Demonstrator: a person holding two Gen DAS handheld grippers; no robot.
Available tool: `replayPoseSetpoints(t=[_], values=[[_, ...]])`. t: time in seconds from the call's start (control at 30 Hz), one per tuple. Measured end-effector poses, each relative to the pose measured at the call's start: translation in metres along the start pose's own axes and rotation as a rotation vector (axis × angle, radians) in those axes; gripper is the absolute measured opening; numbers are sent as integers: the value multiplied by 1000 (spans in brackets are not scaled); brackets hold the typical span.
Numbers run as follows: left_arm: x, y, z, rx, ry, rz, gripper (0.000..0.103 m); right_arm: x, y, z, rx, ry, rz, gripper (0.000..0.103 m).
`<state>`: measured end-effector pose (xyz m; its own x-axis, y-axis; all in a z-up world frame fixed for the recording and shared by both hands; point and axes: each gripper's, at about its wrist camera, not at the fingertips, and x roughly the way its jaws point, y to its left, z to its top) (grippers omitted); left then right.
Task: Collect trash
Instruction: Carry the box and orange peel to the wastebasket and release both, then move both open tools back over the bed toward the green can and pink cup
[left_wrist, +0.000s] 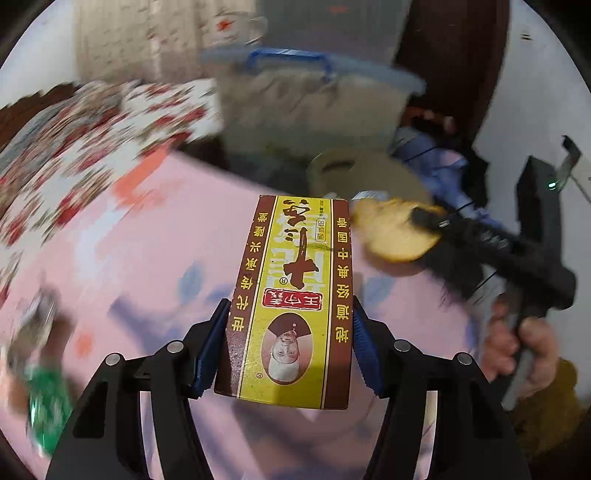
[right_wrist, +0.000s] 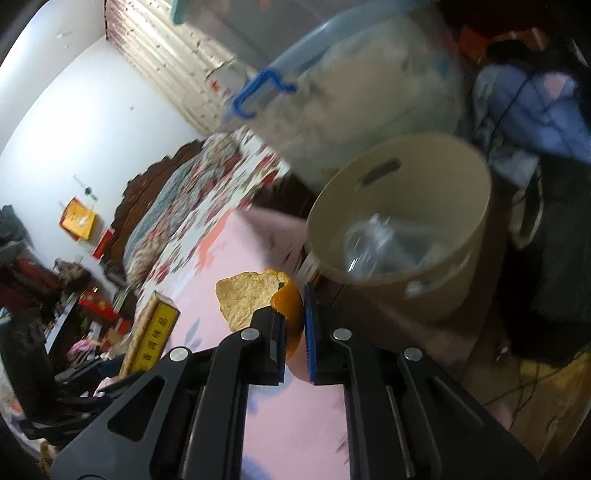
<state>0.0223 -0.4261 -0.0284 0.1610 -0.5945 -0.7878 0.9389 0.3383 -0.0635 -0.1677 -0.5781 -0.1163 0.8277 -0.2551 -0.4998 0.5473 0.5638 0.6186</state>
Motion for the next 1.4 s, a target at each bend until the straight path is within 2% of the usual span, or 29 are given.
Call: replayPoseSetpoints(t=[0.1, 0.23, 0.4, 0.43, 0.5, 0.57, 0.67, 0.8, 0.93, 1.1, 1.2, 1.3, 1.4], values=[[29, -23, 42, 56, -3, -64, 58, 3, -12, 25, 4, -43, -37, 10], [67, -49, 82, 81, 21, -115, 59, 10, -28, 56, 15, -77, -107, 10], [112, -73, 119, 146, 35, -67, 60, 27, -51, 80, 51, -86, -169, 15], [124, -78, 124, 160, 44, -51, 65, 32, -55, 82, 58, -76, -177, 16], [133, -81, 128, 169, 46, -2, 76, 41, -67, 85, 99, -46, -179, 29], [131, -79, 127, 159, 25, 10, 76, 39, -75, 83, 135, -64, -174, 75], [114, -69, 120, 114, 5, -31, 75, 23, -72, 78, 121, -138, -198, 75], [82, -56, 95, 83, -22, -51, 75, 6, -66, 64, 148, -168, -173, 75], [50, -43, 47, 67, -20, -57, 74, -4, -46, 41, 154, -156, -124, 75], [14, -24, -23, 60, 21, -26, 70, -2, -7, 4, 138, -87, -43, 75], [-13, 0, -64, 12, 39, -2, 70, 6, 21, -18, 108, -30, 11, 74], [-45, 33, -108, -73, 45, 66, 70, 18, 56, -41, 57, 34, 63, 73], [-71, 63, -138, -173, 43, 111, 70, 33, 89, -63, 9, 107, 101, 72]])
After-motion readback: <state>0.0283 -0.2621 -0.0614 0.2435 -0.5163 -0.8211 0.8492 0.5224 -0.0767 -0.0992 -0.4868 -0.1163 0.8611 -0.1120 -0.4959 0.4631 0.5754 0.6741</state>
